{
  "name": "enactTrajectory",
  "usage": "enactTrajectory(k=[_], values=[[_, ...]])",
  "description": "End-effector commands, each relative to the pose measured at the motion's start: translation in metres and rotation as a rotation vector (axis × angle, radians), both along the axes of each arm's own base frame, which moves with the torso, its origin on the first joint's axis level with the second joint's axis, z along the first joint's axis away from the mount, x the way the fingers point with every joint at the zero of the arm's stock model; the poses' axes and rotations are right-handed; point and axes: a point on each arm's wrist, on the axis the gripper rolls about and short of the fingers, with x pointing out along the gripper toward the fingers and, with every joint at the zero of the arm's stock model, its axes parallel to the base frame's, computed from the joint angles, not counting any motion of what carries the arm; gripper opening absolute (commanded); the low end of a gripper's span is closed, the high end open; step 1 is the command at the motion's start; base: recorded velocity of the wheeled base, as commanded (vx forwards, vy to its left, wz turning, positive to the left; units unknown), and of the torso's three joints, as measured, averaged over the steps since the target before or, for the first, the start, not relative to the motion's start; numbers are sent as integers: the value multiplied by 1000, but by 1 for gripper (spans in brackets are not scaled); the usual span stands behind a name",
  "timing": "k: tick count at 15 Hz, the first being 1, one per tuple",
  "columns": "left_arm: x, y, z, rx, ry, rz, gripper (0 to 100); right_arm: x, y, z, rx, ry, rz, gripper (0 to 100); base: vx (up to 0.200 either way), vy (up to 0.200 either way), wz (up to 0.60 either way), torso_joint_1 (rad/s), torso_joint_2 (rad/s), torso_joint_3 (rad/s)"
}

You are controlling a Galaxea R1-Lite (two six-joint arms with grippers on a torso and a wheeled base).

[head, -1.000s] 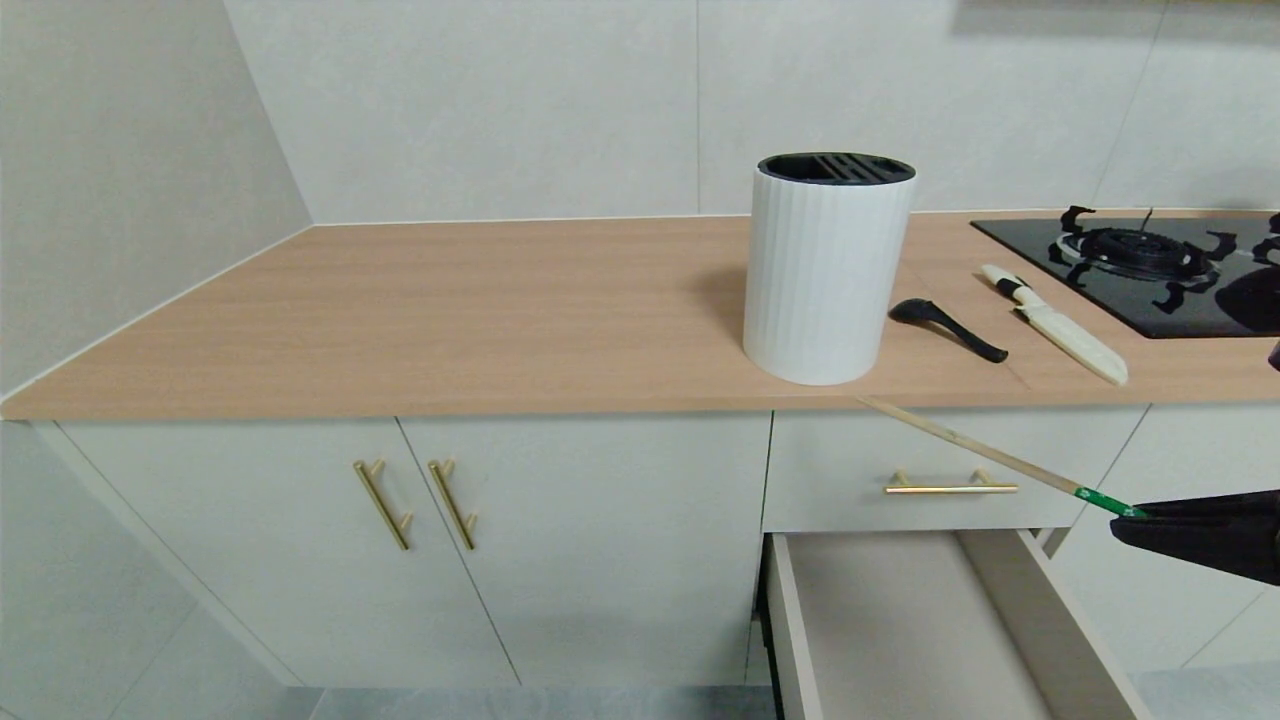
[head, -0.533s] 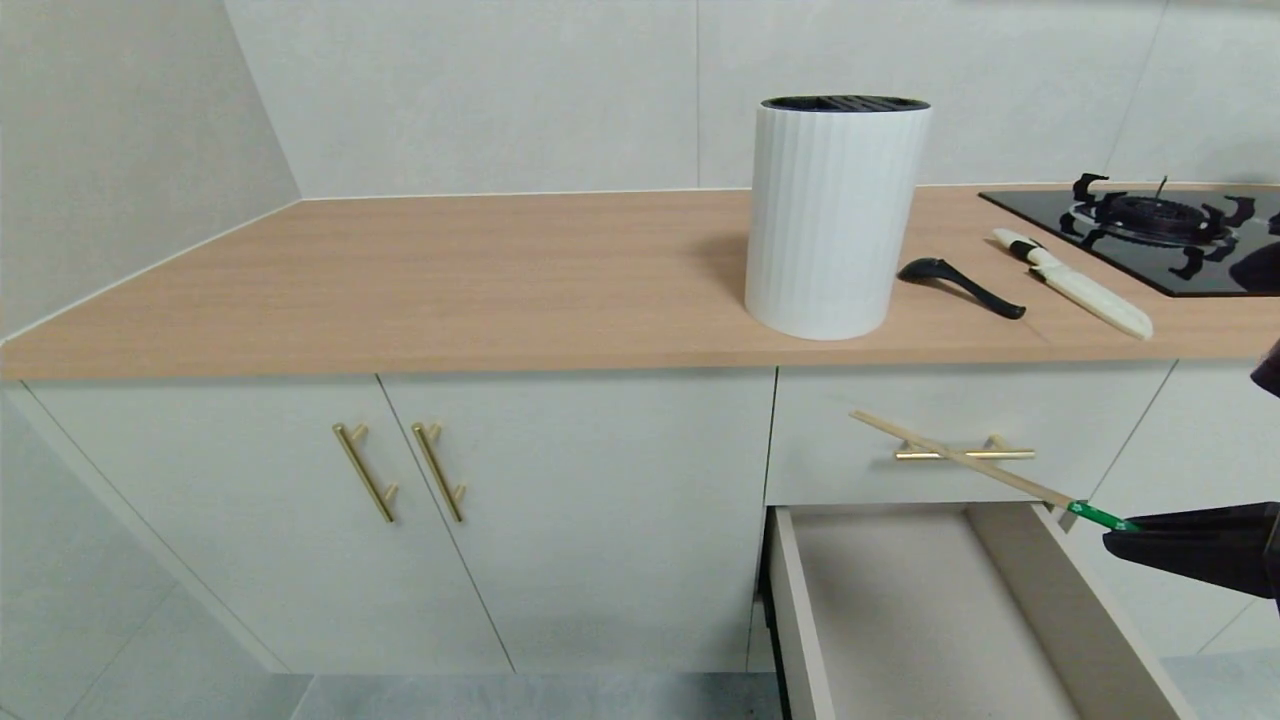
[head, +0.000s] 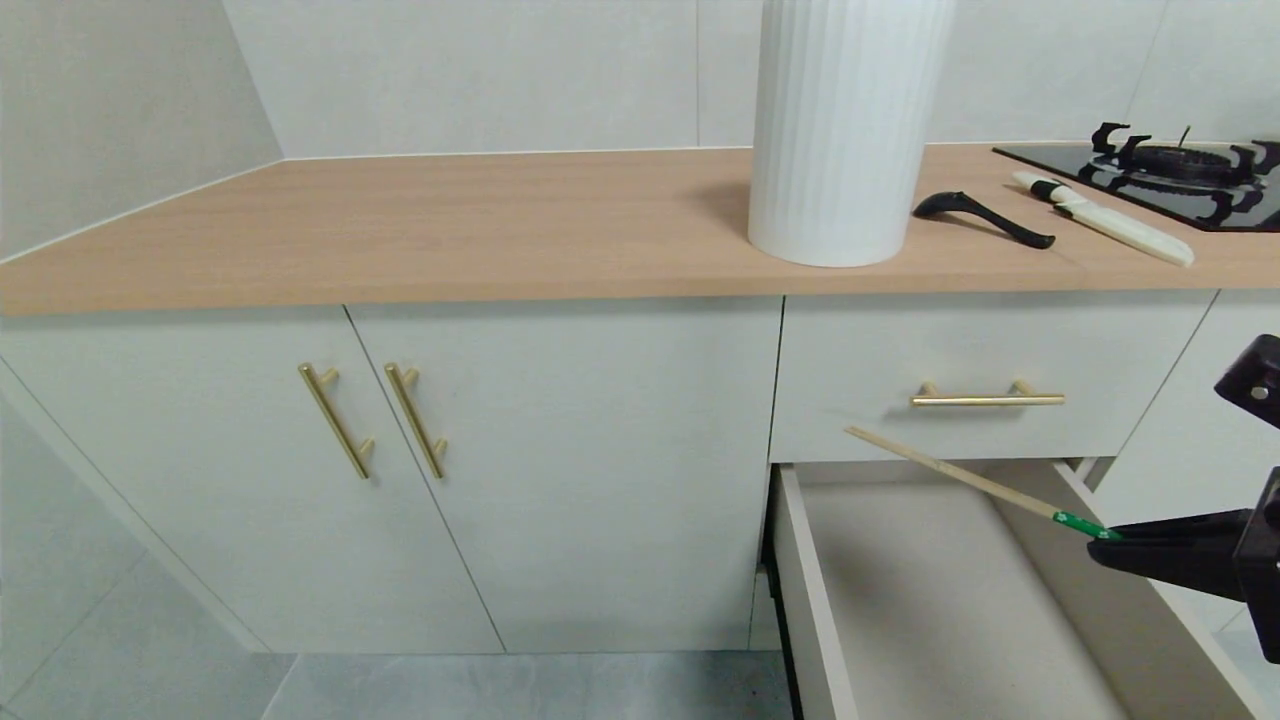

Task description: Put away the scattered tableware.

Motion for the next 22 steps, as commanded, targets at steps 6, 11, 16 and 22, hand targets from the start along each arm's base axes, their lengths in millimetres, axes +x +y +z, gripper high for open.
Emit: enactTrajectory(k=[6,11,16,22], values=[[0,0,0,0,0,1,100,12,4,-11,-19,62,0,0,0,0,0,-10,34,23],[0,0,0,0,0,1,100,58,16,-51,-92,264,-57,0,0,0,0,0,0,0],[0,0,0,0,0,1,100,99,27,-75,-93,400,-209,0,0,0,0,0,0,0],[0,0,0,0,0,1,100,142,63,-119,-69,458,-372,0,0,0,0,0,0,0]])
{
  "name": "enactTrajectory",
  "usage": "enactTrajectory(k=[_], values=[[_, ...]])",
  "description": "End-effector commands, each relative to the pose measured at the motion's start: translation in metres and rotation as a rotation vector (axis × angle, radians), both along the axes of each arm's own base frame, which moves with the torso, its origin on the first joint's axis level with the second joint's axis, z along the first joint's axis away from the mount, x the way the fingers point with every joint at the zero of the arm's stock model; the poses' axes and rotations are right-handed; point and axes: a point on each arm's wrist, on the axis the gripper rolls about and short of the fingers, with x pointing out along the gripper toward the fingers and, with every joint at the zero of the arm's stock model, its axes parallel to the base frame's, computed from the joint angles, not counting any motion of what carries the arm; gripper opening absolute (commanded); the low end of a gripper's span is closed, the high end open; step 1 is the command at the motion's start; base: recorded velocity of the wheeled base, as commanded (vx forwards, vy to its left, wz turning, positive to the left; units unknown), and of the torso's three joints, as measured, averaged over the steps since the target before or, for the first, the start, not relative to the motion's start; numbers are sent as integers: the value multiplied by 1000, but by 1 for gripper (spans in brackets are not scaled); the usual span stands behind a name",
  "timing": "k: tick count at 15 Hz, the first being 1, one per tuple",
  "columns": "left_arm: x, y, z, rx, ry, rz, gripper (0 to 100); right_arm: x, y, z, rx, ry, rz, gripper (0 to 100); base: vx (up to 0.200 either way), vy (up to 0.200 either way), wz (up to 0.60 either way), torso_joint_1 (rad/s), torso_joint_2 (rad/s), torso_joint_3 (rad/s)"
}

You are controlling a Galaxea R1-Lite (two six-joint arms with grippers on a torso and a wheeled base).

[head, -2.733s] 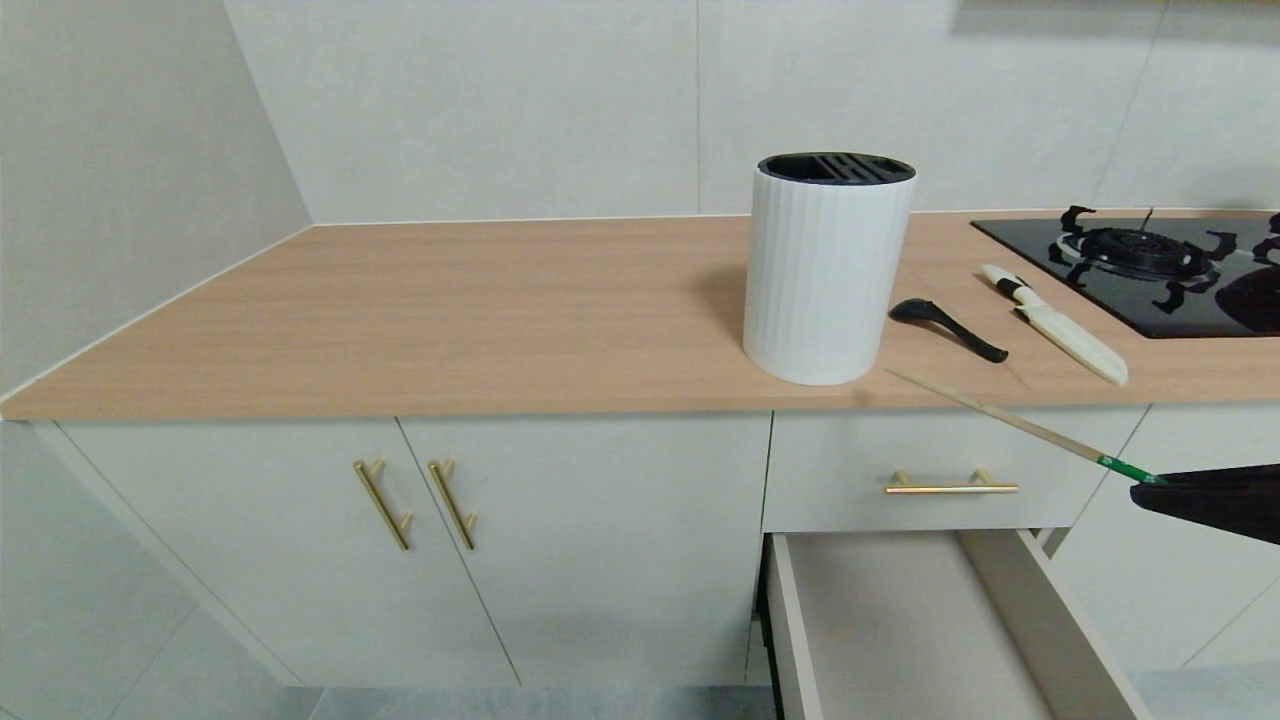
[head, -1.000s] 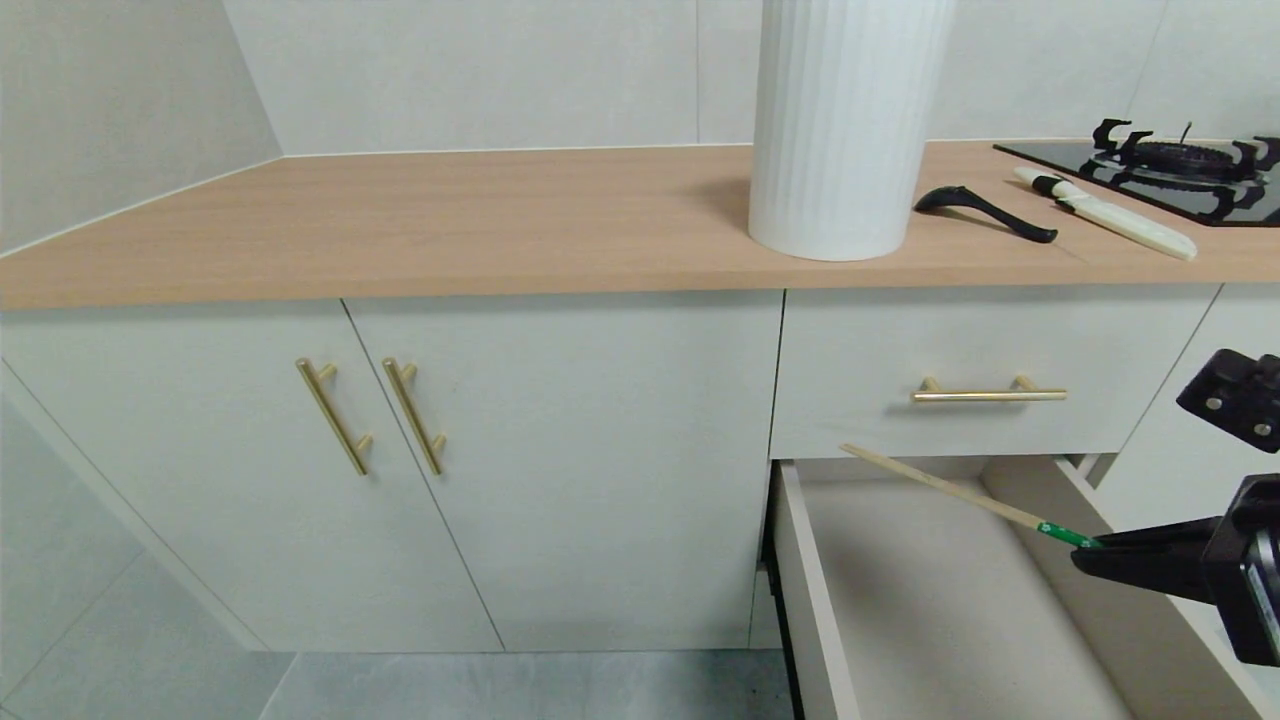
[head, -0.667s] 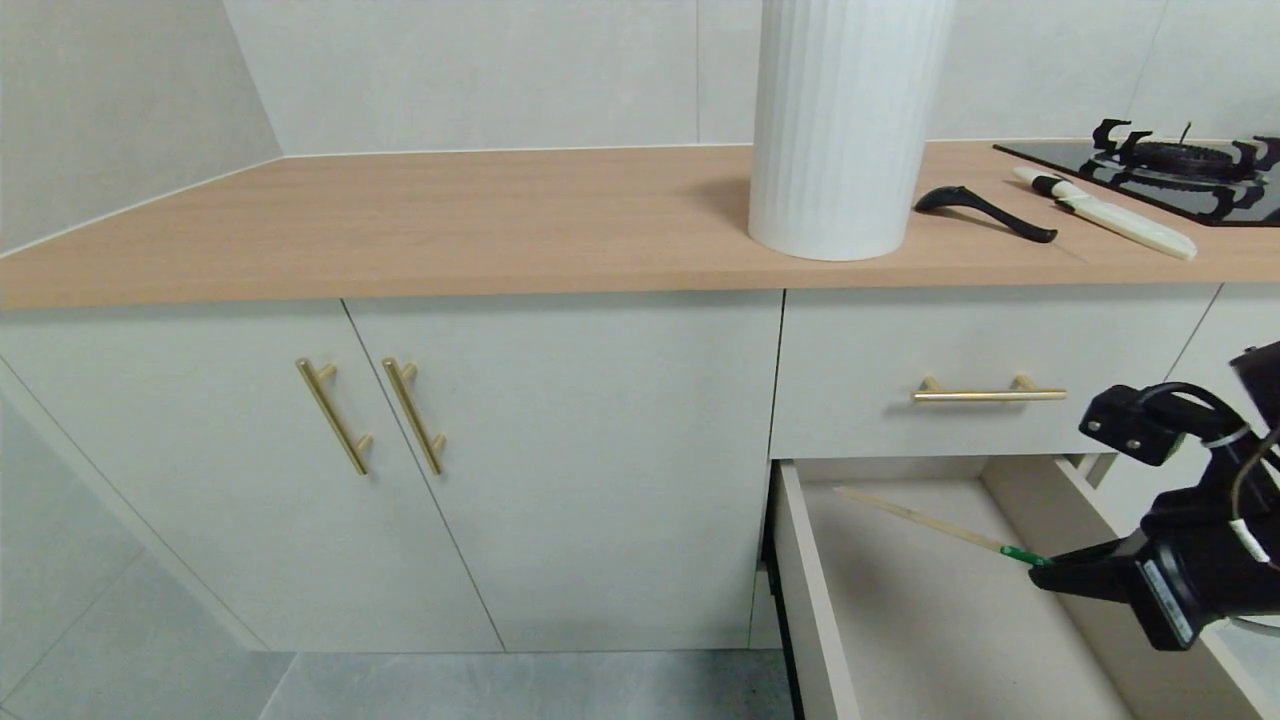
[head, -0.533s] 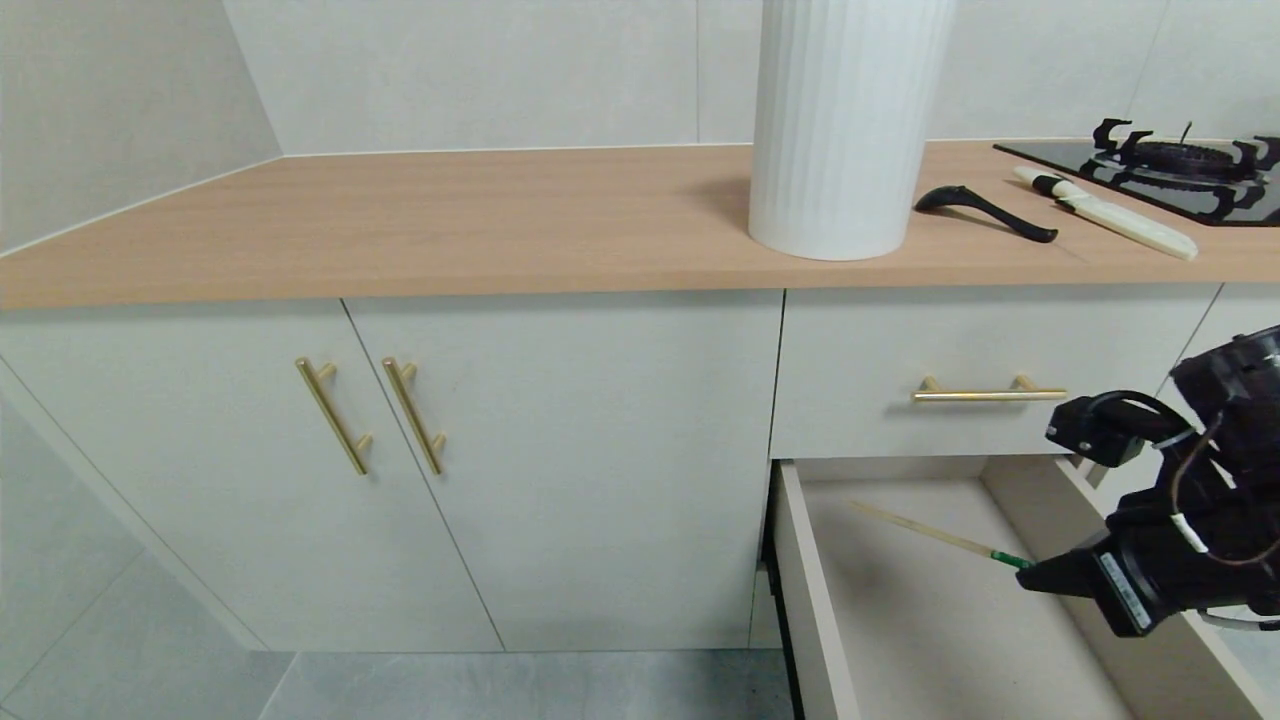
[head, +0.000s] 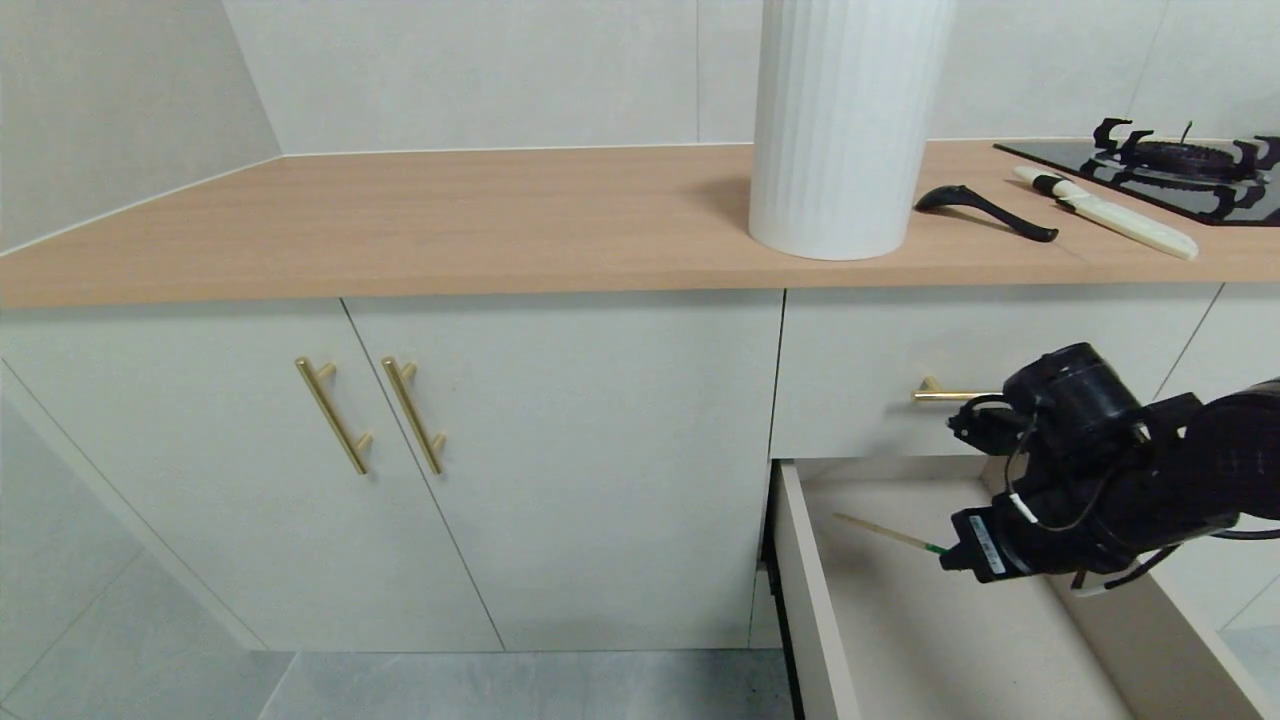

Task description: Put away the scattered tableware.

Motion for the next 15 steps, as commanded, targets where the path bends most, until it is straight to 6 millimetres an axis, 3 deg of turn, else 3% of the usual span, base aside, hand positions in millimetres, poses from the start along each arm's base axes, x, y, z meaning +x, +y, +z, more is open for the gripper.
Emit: enactTrajectory(k=[1,4,15], values=[[0,0,0,0,1,1,100,18,16,-37,-52,34,-39,0,0,0,0,0,0,0],[0,0,0,0,1,1,100,28,19,-60,-93,22,-63,0,0,0,0,0,0,0],[0,0,0,0,1,1,100,27,42,-142,-230,171,-12,0,0,0,0,0,0,0]])
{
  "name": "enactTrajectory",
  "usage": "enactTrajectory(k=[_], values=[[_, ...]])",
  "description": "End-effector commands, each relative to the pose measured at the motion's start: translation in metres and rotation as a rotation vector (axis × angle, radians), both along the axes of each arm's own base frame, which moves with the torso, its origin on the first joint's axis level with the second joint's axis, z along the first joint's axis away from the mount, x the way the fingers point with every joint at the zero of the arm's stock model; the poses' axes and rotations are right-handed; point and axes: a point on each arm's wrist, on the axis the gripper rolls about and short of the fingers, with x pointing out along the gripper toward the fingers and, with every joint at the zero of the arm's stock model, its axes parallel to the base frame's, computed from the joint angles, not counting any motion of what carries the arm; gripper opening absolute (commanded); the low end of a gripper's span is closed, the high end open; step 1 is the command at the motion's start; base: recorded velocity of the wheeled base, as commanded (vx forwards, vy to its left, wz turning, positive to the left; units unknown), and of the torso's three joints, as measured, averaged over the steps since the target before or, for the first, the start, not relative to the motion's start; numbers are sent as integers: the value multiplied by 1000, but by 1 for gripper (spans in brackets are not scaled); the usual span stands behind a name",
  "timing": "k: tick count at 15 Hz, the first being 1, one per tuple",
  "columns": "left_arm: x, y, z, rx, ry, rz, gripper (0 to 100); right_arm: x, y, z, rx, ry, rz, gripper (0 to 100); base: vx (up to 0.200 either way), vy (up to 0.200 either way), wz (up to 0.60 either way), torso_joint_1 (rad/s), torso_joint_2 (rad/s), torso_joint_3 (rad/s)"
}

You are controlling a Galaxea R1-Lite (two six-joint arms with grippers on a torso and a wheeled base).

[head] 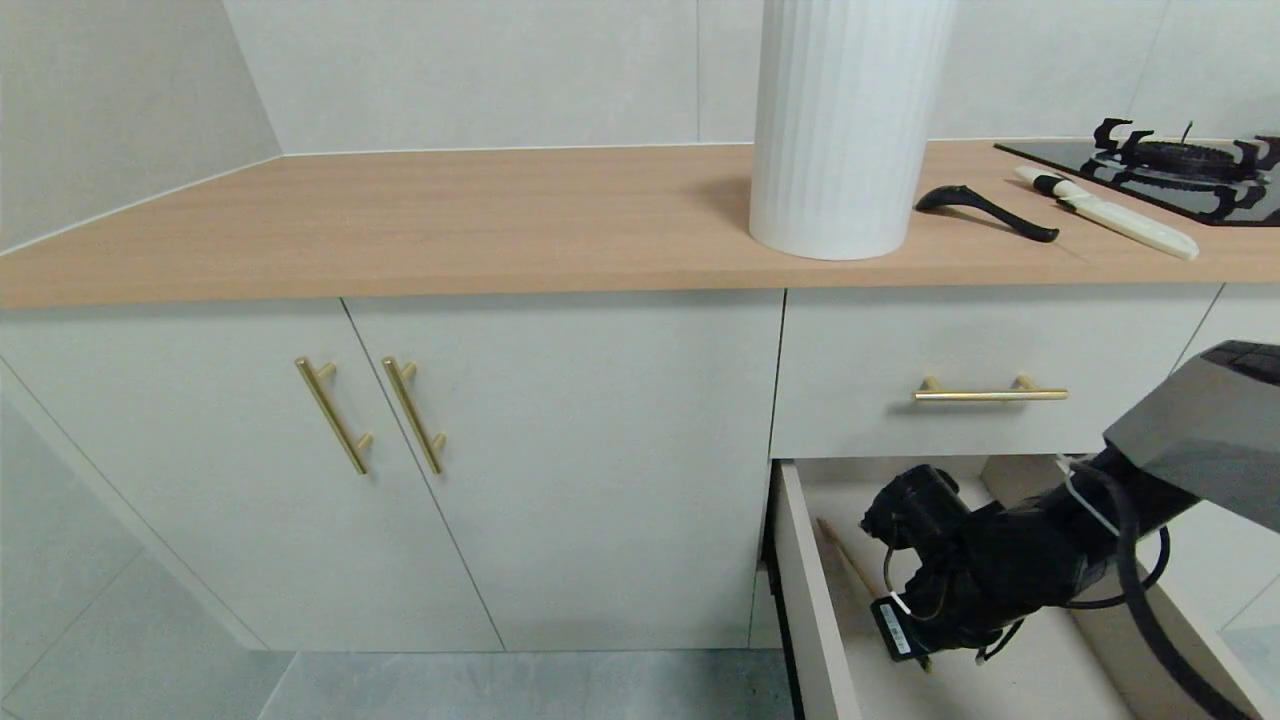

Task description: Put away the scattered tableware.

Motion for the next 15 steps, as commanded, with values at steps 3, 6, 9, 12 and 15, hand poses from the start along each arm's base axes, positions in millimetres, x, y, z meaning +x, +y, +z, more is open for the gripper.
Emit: enactTrajectory(k=[3,6,9,12,15], values=[[0,0,0,0,0,0,100,0,4,-24,-43,42,2,0,0,0,0,0,0,0],[0,0,0,0,0,0,100,2,4,-27,-39,34,2,0,0,0,0,0,0,0],[0,0,0,0,0,0,100,2,5,-30,-42,41,2,0,0,0,0,0,0,0],[0,0,0,0,0,0,100,3,4,-31,-43,39,0,0,0,0,0,0,0,0],[0,0,0,0,0,0,100,3,5,-33,-42,33,0,0,0,0,0,0,0,0]])
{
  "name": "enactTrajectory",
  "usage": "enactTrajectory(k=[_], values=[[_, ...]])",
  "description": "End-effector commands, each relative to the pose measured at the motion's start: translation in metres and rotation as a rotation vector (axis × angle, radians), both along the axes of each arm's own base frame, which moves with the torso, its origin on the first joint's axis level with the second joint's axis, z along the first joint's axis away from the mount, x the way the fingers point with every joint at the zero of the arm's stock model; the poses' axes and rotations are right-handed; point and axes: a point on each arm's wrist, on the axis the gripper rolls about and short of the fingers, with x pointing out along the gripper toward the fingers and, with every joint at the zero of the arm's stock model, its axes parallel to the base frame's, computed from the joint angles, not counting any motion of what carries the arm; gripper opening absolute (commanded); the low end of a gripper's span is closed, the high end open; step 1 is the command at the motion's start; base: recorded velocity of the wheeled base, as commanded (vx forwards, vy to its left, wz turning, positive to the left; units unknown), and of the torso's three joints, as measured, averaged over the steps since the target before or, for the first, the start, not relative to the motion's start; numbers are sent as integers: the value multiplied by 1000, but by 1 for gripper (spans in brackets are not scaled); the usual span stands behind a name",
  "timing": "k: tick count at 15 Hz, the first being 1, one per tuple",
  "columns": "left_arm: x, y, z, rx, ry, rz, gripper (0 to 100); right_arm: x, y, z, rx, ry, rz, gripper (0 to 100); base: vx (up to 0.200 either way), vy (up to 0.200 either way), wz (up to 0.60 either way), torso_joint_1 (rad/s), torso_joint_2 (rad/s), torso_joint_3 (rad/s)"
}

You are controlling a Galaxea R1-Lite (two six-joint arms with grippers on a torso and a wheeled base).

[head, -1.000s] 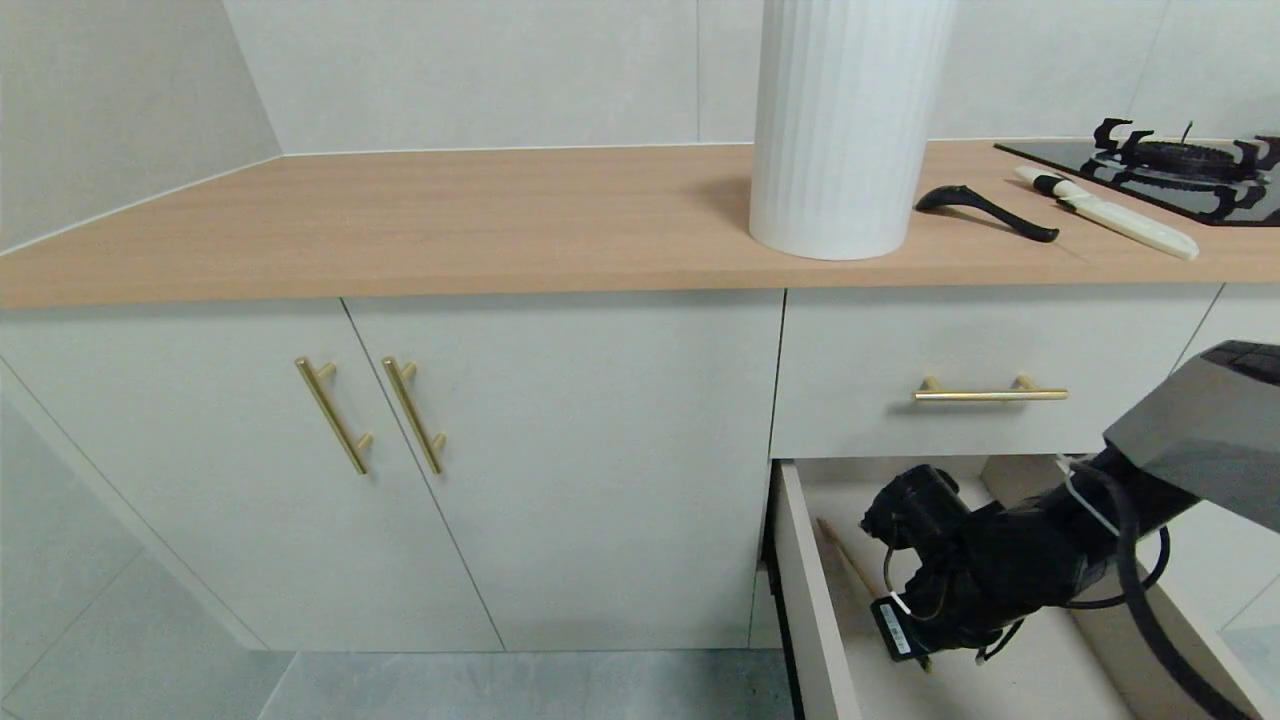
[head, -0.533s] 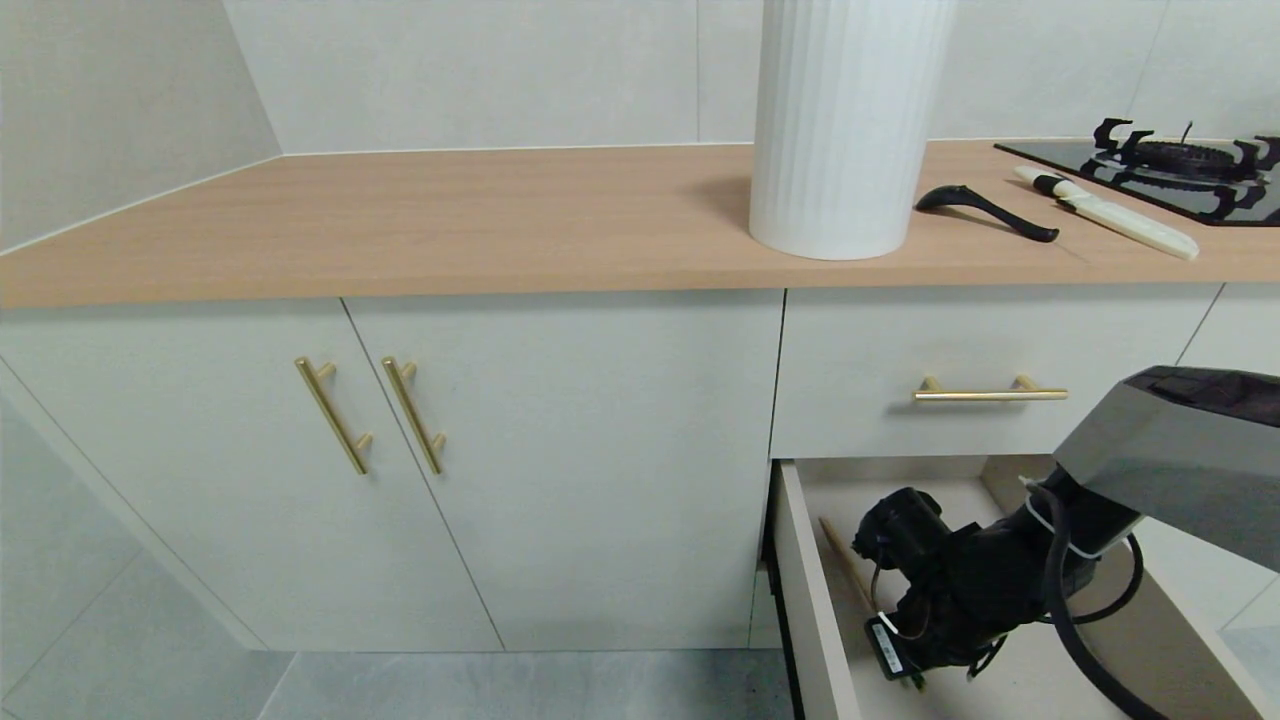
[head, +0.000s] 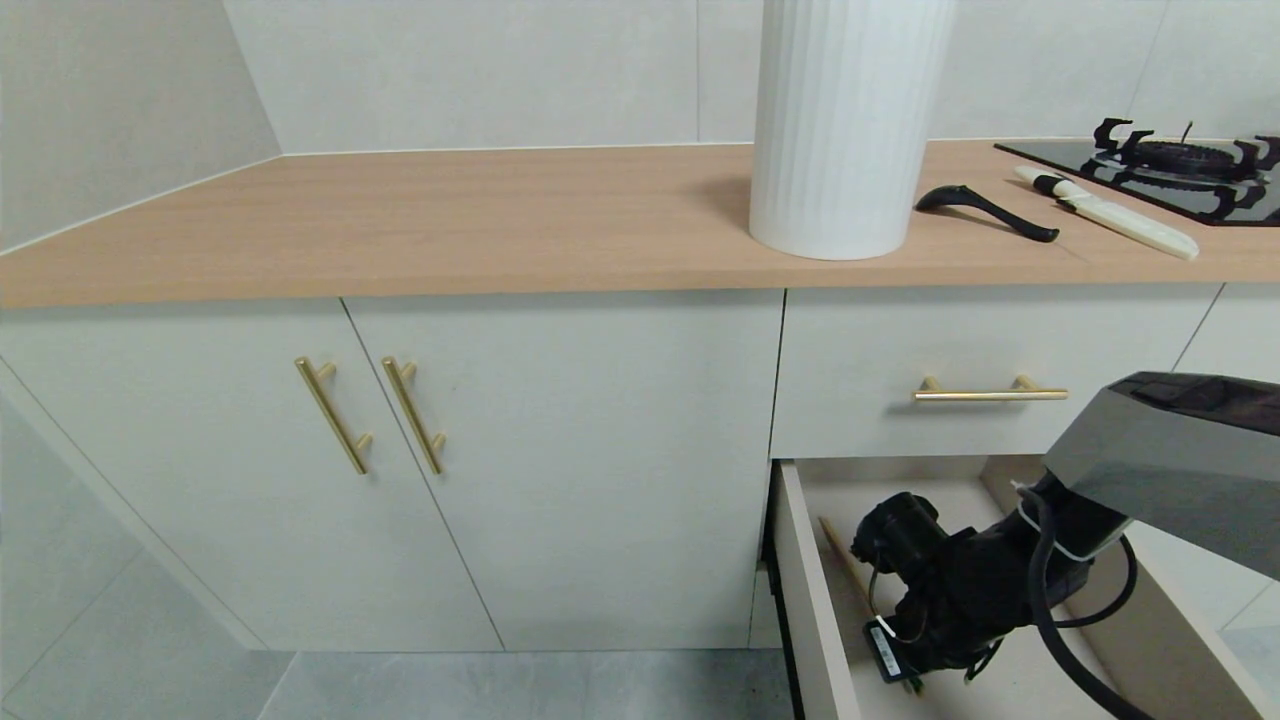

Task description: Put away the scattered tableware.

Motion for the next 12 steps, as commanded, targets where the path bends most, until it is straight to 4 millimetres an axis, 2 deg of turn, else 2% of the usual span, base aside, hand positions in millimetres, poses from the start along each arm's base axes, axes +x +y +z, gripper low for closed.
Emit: enactTrajectory(k=[1,2,10,12], values=[[0,0,0,0,0,0,100,0,0,-1,-1,1,0,0,0,0,0,0,0,0],[0,0,0,0,0,0,100,0,0,-1,-1,2,0,100,0,0,0,0,0,0],[0,0,0,0,0,0,100,-1,0,2,1,-5,-1,100,0,0,0,0,0,0],[0,0,0,0,0,0,100,-2,-4,27,14,-72,-15,100,0,0,0,0,0,0]])
